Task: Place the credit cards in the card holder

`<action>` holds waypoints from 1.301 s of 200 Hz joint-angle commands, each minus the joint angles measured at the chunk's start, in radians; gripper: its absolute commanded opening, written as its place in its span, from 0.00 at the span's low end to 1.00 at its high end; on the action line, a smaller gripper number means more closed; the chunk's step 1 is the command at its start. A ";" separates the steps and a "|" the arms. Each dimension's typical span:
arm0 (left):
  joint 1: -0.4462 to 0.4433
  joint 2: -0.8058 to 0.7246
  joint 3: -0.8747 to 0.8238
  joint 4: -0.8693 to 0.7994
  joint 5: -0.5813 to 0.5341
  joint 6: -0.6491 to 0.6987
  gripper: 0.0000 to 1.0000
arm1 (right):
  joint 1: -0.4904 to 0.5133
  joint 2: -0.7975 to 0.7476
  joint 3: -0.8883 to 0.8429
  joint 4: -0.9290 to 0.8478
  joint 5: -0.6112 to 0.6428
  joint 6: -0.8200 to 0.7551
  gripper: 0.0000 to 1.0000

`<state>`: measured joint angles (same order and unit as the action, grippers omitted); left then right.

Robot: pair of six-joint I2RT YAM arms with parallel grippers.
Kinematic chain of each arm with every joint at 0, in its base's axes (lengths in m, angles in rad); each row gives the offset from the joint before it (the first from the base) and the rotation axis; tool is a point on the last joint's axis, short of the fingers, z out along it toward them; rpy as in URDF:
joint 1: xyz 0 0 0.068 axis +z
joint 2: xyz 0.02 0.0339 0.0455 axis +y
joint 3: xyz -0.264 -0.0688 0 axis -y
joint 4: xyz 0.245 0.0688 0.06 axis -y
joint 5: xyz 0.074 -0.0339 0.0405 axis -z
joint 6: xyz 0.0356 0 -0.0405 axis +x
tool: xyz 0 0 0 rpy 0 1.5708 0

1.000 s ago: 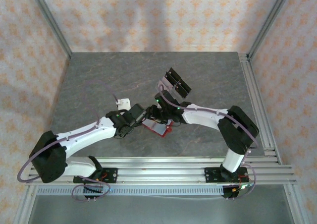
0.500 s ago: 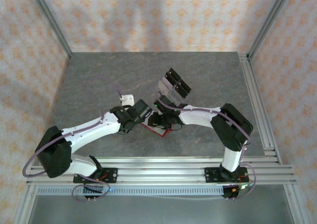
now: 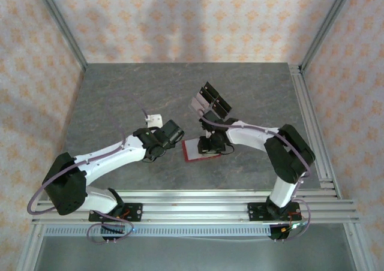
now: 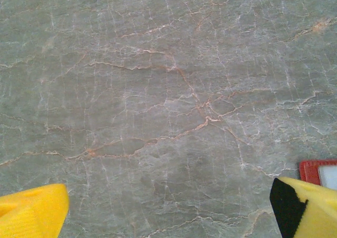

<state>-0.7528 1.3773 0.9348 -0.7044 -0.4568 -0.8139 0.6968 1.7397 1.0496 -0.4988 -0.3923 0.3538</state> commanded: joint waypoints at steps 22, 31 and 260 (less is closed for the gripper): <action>0.002 0.027 0.024 -0.010 -0.009 0.013 1.00 | -0.050 -0.091 0.161 -0.066 -0.113 -0.049 0.38; 0.001 0.031 0.020 -0.002 -0.001 0.016 1.00 | -0.060 -0.092 0.217 -0.090 -0.088 -0.054 0.38; 0.001 0.037 -0.012 -0.030 -0.024 -0.091 1.00 | -0.088 0.591 1.069 -0.374 0.435 -0.384 0.31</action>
<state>-0.7528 1.4334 0.9276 -0.6960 -0.4313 -0.8837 0.6067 2.2875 2.0663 -0.8246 -0.0158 -0.0013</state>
